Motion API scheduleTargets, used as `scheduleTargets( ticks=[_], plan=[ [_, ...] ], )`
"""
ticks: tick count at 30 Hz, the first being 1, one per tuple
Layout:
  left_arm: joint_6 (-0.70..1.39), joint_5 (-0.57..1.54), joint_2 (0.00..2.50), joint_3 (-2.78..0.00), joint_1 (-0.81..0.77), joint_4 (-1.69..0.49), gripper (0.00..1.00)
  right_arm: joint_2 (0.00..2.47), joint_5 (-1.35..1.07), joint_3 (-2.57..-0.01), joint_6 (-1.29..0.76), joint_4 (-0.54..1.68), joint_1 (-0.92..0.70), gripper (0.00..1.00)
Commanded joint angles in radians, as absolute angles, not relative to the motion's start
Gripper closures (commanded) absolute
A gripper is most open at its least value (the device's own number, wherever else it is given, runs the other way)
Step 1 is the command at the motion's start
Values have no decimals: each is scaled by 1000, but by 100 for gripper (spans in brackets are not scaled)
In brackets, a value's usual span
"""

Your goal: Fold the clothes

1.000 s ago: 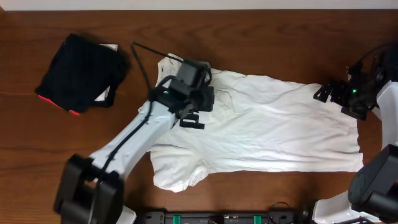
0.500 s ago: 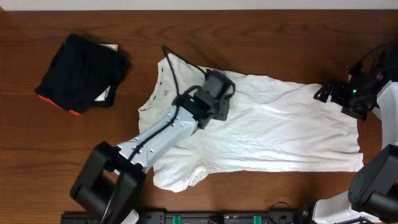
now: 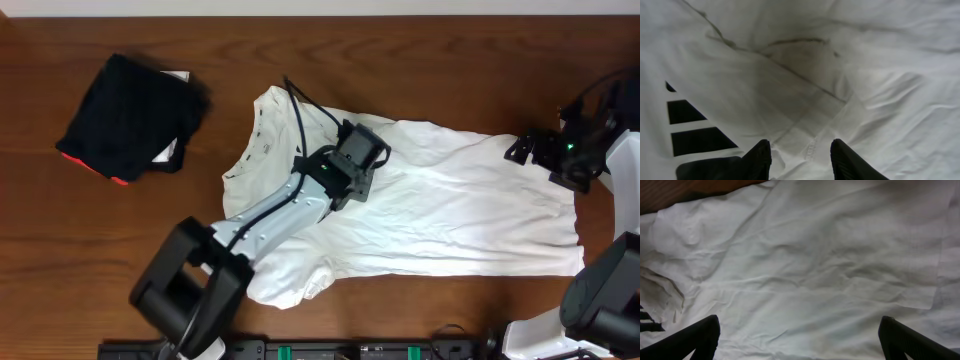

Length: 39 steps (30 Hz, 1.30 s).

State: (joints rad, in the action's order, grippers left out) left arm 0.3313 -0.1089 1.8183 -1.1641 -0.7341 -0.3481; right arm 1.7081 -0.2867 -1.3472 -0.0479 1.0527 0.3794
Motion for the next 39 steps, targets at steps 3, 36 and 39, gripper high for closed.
scheduleTargets(
  ticks=[3, 36, 39],
  plan=[
    [307, -128, 1839, -1182, -752, -346, 58, 1709, -281, -1365, -55, 1051, 379, 1],
    [0, -184, 1973, -1182, -770, -225, 58, 1709, -281, -1365, -55, 1051, 379, 1],
    [0, -231, 1973, -1182, -769, -223, 58, 1709, -281, -1365, -55, 1051, 379, 1]
  ],
)
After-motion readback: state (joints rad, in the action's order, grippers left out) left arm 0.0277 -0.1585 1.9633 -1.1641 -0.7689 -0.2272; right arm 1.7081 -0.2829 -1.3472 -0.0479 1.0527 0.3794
